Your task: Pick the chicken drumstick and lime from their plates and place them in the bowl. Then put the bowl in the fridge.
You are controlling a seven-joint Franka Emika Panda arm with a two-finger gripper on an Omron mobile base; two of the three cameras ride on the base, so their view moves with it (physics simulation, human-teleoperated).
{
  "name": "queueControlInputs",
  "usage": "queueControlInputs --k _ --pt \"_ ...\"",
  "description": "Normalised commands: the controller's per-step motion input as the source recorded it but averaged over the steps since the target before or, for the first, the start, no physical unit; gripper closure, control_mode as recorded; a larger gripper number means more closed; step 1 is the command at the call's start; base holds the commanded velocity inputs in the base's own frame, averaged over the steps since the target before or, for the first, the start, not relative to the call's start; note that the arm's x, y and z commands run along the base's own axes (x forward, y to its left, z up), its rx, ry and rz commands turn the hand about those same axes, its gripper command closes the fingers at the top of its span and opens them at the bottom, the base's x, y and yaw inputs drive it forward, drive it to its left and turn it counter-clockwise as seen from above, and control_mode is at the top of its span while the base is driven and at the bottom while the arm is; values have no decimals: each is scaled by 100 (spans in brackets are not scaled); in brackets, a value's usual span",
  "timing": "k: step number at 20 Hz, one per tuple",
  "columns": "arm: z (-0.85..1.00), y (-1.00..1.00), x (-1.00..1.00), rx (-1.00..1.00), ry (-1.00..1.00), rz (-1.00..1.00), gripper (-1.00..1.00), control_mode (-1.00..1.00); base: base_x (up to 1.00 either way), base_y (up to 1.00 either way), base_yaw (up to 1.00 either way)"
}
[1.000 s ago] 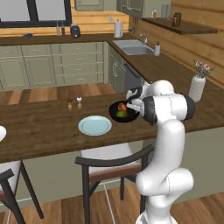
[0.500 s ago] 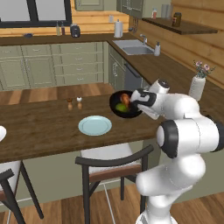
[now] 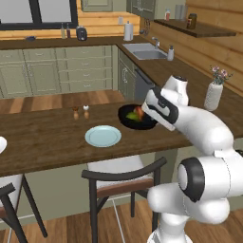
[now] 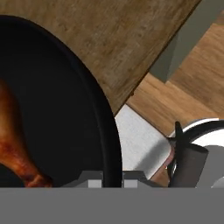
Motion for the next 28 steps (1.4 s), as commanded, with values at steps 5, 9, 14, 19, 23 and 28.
queueControlInputs --k 5,9,14,19,23,28 --pt "36 5 -95 8 17 0 100 -100 0 0 0" --pt "1 13 -100 -22 -13 0 100 -100 0 0 0" --pt "2 0 -98 -13 -22 0 100 -100 0 0 0" --pt "26 0 -99 0 -3 0 100 -100 0 0 0" --pt "34 0 -100 0 0 0 100 -100 0 0 0" --pt "3 -6 -20 0 9 -1 100 -100 0 0 0"
